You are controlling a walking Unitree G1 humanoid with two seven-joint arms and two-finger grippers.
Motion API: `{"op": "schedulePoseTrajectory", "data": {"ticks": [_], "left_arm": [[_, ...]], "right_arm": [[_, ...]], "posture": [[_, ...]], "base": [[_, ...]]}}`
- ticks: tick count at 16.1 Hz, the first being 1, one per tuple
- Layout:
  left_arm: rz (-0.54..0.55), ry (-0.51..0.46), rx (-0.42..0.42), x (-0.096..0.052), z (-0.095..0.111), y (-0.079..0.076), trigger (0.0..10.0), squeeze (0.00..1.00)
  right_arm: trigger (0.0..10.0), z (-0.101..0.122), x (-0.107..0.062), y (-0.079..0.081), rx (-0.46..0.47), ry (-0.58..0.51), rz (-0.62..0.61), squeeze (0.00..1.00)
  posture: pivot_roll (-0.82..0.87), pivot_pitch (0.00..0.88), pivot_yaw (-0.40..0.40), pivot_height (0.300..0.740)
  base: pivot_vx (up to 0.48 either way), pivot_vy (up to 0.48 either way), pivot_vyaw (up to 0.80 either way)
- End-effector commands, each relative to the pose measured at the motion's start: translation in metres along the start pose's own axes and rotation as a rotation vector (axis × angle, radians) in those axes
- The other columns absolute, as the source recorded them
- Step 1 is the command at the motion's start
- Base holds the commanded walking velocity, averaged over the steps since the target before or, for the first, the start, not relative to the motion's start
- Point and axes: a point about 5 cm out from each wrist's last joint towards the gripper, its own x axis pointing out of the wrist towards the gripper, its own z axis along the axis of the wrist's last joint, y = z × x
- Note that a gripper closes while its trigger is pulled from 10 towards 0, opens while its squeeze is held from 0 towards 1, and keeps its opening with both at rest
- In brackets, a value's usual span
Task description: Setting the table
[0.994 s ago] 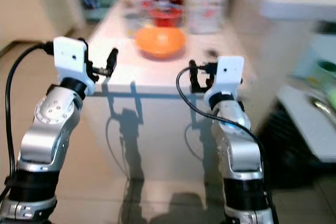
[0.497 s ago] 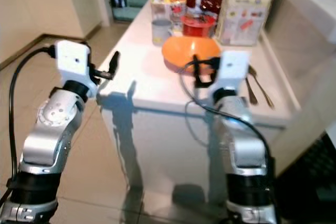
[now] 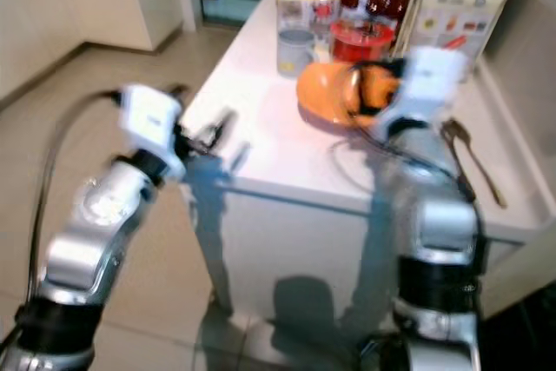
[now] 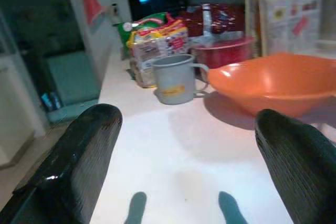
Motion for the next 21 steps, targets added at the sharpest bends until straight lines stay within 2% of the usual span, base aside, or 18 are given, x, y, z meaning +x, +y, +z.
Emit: {"op": "schedulePoseTrajectory", "data": {"ticks": [1, 3, 6, 9, 10, 11, 12, 14, 15, 16, 19, 20, 21], "left_arm": [[-0.018, -0.019, 0.005, -0.003, 0.004, 0.003, 10.0, 0.00], [-0.080, -0.014, 0.000, -0.006, 0.004, -0.001, 10.0, 0.00], [-0.194, -0.006, -0.013, -0.011, 0.003, -0.012, 10.0, 0.00], [-0.248, -0.008, -0.028, -0.014, 0.003, -0.017, 10.0, 0.00], [-0.259, -0.010, -0.033, -0.014, 0.004, -0.018, 10.0, 0.00], [-0.266, -0.009, -0.037, -0.015, 0.003, -0.019, 10.0, 0.00], [-0.266, -0.009, -0.037, -0.015, 0.003, -0.019, 10.0, 0.00], [-0.270, -0.010, -0.043, -0.015, 0.004, -0.019, 10.0, 0.00], [-0.271, -0.012, -0.044, -0.014, 0.004, -0.020, 10.0, 0.00], [-0.272, -0.013, -0.045, -0.014, 0.004, -0.020, 10.0, 0.00], [-0.270, -0.014, -0.044, -0.015, 0.005, -0.019, 10.0, 0.00], [-0.268, -0.014, -0.043, -0.015, 0.005, -0.019, 10.0, 0.00], [-0.266, -0.014, -0.043, -0.015, 0.005, -0.019, 10.0, 0.00]], "right_arm": [[10.0, 0.007, 0.005, 0.003, 0.023, 0.004, 0.011, 1.00], [10.0, 0.009, 0.014, -0.006, 0.053, 0.058, -0.018, 1.00], [10.0, 0.001, 0.032, -0.030, 0.135, 0.167, -0.099, 1.00], [10.0, -0.002, 0.044, -0.048, 0.145, 0.255, -0.160, 1.00], [10.0, -0.007, 0.047, -0.055, 0.144, 0.328, -0.192, 0.99], [10.0, -0.017, 0.050, -0.055, 0.230, 0.391, -0.141, 0.00], [10.0, -0.017, 0.050, -0.055, 0.230, 0.391, -0.141, 0.00], [10.0, -0.031, 0.052, -0.053, 0.348, 0.458, -0.096, 0.00], [10.0, -0.039, 0.053, -0.048, 0.462, 0.491, -0.061, 0.00], [10.0, -0.043, 0.054, -0.045, 0.504, 0.502, -0.049, 0.00], [10.0, -0.050, 0.054, -0.038, 0.554, 0.545, -0.034, 0.00], [3.7, -0.050, 0.055, -0.036, 0.567, 0.556, -0.028, 0.00], [0.0, -0.049, 0.056, -0.035, 0.591, 0.560, -0.024, 0.00]], "posture": [[0.01, 0.000, 0.006, 0.740], [0.01, 0.000, 0.007, 0.740], [0.01, 0.000, 0.005, 0.740], [0.01, 0.000, 0.003, 0.740], [0.01, 0.000, 0.003, 0.740], [0.00, 0.000, 0.002, 0.740], [0.00, 0.000, 0.002, 0.740], [0.00, 0.000, 0.004, 0.740], [0.01, 0.000, 0.003, 0.740], [0.01, 0.000, 0.003, 0.740], [0.01, 0.000, 0.003, 0.740], [0.02, 0.000, -0.007, 0.740], [0.02, 0.000, -0.007, 0.740]], "base": [[0.000, 0.000, 0.00], [0.000, 0.000, 0.00], [0.000, 0.000, 0.00], [0.000, 0.000, 0.00], [0.000, 0.000, 0.00], [0.000, 0.000, 0.00], [0.000, 0.000, 0.00], [0.000, 0.000, 0.00], [0.000, 0.000, 0.00], [0.000, 0.000, 0.00], [0.000, 0.000, 0.00], [0.000, 0.000, 0.00], [0.000, 0.000, 0.00]]}}
